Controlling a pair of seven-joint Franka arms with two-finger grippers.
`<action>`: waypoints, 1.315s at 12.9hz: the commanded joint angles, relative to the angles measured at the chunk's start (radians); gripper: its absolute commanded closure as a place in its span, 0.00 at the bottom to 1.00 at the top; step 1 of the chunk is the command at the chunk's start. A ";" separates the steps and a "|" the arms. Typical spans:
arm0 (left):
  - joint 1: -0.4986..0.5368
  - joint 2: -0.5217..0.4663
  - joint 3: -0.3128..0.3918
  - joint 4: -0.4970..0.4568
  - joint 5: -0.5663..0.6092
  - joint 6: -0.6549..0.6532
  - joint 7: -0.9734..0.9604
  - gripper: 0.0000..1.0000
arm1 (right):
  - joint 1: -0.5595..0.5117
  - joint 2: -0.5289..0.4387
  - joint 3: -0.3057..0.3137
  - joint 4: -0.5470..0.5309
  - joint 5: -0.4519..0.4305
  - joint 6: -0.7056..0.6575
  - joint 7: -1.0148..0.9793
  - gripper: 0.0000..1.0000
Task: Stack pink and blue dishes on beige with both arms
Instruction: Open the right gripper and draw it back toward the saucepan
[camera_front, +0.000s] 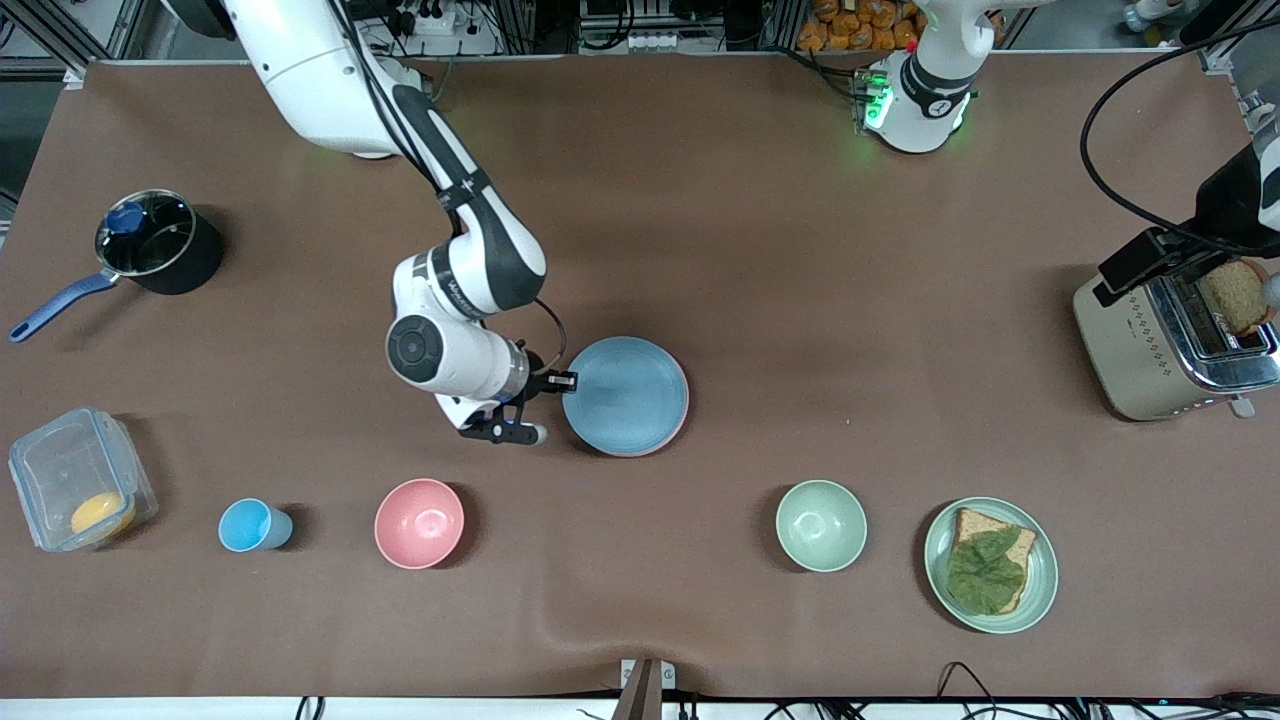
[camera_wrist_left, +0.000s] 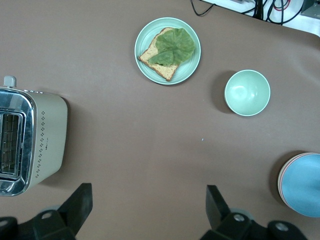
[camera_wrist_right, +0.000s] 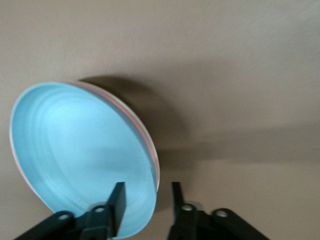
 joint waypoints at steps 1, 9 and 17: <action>-0.003 0.008 0.007 0.029 -0.022 -0.024 0.019 0.00 | -0.102 -0.124 -0.011 -0.011 -0.038 -0.160 -0.095 0.00; 0.000 -0.003 0.009 0.029 -0.023 -0.024 0.019 0.00 | -0.306 -0.478 0.017 -0.074 -0.412 -0.455 -0.235 0.00; 0.006 -0.005 0.010 0.026 -0.023 -0.024 0.019 0.00 | -0.426 -0.628 0.015 0.016 -0.470 -0.636 -0.457 0.00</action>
